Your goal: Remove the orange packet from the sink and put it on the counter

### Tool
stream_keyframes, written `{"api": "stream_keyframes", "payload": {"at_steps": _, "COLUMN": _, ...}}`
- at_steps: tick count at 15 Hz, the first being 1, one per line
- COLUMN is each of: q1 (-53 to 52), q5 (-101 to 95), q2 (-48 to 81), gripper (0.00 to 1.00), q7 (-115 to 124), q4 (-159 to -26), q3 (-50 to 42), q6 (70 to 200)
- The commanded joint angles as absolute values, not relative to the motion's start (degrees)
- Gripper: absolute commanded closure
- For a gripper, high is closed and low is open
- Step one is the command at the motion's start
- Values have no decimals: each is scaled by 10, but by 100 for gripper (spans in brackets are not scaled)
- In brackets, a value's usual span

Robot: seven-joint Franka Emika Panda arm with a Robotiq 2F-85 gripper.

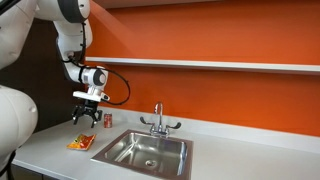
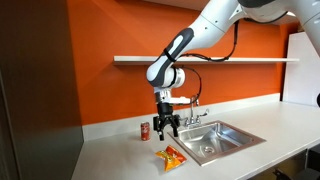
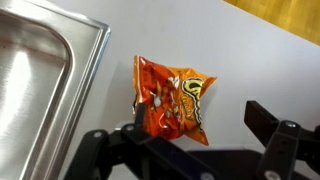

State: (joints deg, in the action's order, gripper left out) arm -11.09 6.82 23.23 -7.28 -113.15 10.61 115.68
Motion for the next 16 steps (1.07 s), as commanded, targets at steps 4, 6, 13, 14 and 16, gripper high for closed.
{"api": "stream_keyframes", "payload": {"at_steps": 4, "q1": -99, "q5": 94, "q2": 97, "gripper": 0, "q7": -62, "q4": -1258, "q3": 109, "q6": 1154}}
{"api": "stream_keyframes", "payload": {"at_steps": 6, "q1": -96, "q5": 107, "q2": 55, "gripper": 0, "q7": -61, "q4": -1296, "q3": 108, "q6": 1151}}
{"api": "stream_keyframes", "payload": {"at_steps": 13, "q1": -97, "q5": 136, "q2": -98, "gripper": 0, "q7": -48, "q4": -1409, "q3": 92, "q6": 1123}}
{"api": "stream_keyframes", "payload": {"at_steps": 14, "q1": -97, "q5": 133, "q2": -119, "gripper": 0, "q7": -42, "q4": -1419, "q3": 89, "q6": 1116}}
{"api": "stream_keyframes", "payload": {"at_steps": 16, "q1": -94, "q5": 130, "q2": -165, "gripper": 0, "q7": -31, "q4": -1439, "q3": 79, "q6": 1098}}
